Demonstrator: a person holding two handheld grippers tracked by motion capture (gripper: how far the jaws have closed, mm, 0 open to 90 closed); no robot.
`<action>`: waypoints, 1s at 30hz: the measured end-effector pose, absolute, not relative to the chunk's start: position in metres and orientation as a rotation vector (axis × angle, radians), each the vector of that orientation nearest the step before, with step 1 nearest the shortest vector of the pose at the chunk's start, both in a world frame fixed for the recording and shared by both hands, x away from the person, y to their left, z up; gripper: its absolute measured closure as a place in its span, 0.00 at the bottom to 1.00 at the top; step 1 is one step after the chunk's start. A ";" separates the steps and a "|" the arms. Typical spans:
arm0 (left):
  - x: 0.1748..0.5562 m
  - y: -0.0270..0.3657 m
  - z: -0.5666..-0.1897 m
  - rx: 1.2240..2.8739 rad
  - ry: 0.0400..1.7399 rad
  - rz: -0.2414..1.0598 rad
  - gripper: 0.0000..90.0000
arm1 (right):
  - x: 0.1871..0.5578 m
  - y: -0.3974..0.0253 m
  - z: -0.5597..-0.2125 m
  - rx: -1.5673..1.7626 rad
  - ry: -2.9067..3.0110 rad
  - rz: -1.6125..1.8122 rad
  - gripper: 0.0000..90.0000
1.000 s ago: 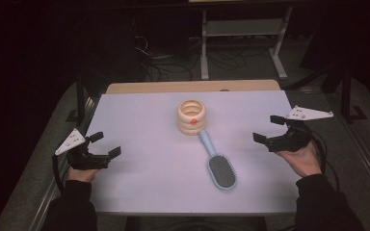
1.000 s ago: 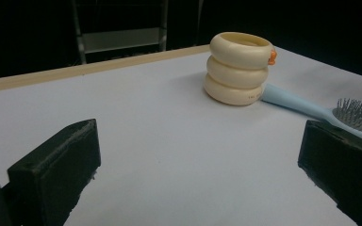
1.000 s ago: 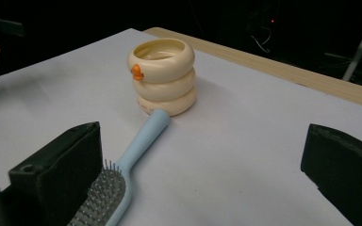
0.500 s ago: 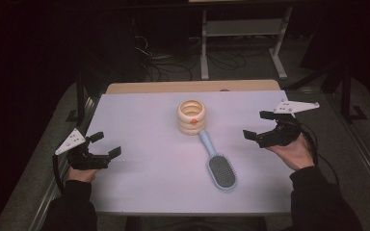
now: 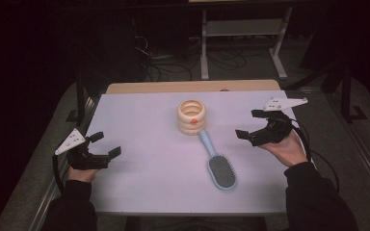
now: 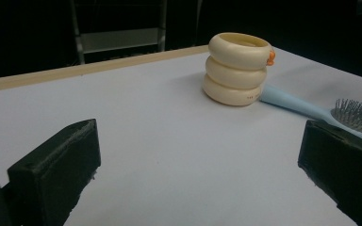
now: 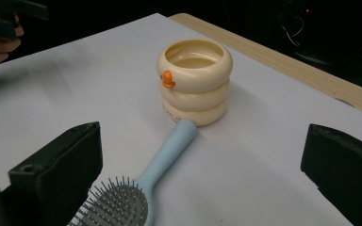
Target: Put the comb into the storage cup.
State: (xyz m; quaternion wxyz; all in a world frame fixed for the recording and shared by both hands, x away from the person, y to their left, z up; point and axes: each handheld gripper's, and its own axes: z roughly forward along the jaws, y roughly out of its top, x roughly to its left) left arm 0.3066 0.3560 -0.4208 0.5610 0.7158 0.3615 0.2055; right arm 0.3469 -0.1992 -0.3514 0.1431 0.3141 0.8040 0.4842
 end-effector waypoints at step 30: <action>0.306 0.356 -0.421 1.683 0.849 0.488 0.00 | 0.372 -0.169 -0.359 0.878 2.436 1.308 0.00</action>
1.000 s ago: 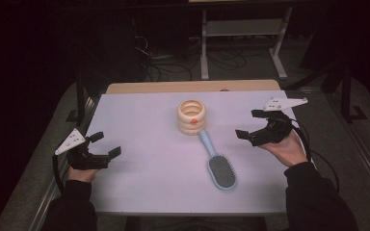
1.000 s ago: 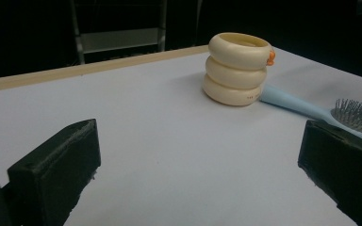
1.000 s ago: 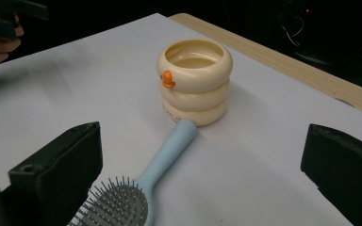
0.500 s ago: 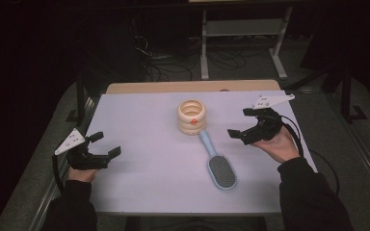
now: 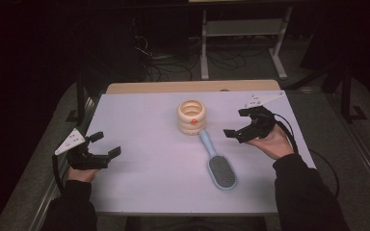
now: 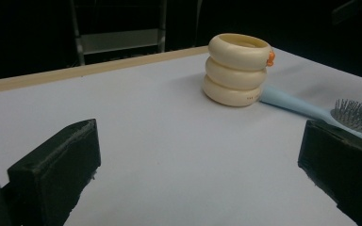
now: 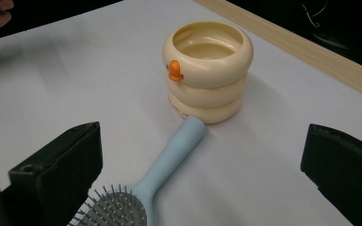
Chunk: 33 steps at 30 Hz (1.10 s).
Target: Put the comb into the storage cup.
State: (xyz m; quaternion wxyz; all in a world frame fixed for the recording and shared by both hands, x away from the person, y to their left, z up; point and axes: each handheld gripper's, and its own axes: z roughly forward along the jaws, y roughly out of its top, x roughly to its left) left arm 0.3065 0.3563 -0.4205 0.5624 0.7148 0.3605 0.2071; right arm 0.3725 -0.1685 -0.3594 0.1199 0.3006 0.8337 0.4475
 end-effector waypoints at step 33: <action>0.307 0.356 -0.421 1.679 0.835 0.491 0.00 | 0.395 -0.138 -0.376 0.838 2.552 1.265 0.13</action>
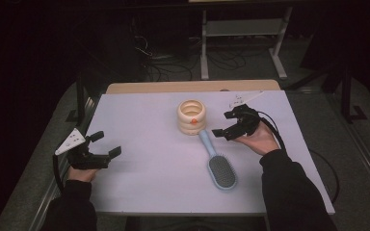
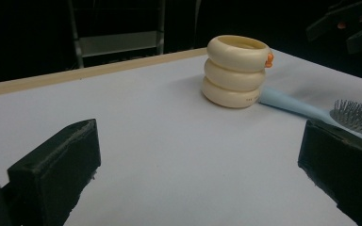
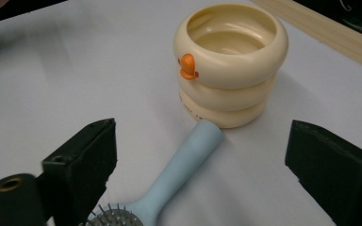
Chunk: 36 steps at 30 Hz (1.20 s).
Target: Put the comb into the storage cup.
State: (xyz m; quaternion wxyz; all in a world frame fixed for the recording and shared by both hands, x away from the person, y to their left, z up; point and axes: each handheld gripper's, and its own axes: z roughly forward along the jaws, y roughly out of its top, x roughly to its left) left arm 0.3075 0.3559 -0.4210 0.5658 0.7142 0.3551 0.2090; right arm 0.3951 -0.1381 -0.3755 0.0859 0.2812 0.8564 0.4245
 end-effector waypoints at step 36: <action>0.307 0.357 -0.421 1.674 0.831 0.494 0.00 | 0.408 -0.106 -0.404 0.816 2.694 1.130 0.84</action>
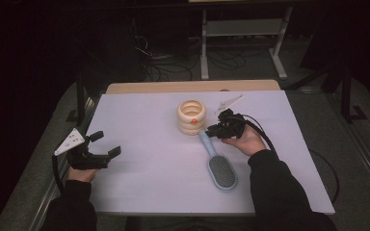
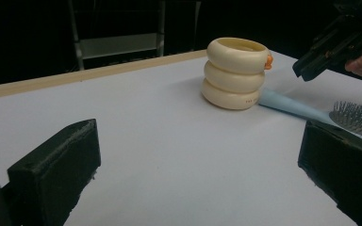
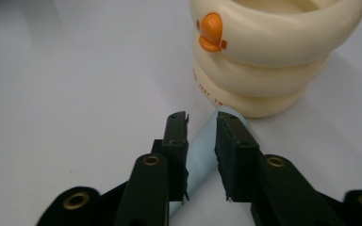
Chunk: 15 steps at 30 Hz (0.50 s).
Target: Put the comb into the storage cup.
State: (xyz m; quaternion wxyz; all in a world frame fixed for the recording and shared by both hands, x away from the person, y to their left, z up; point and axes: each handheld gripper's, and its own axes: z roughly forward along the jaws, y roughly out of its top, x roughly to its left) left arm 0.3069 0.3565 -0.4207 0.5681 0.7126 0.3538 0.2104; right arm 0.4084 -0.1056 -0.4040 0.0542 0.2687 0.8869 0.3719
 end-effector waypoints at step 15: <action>0.307 0.356 -0.421 1.673 0.828 0.494 0.00 | 0.413 -0.088 -0.415 0.794 2.733 1.063 0.99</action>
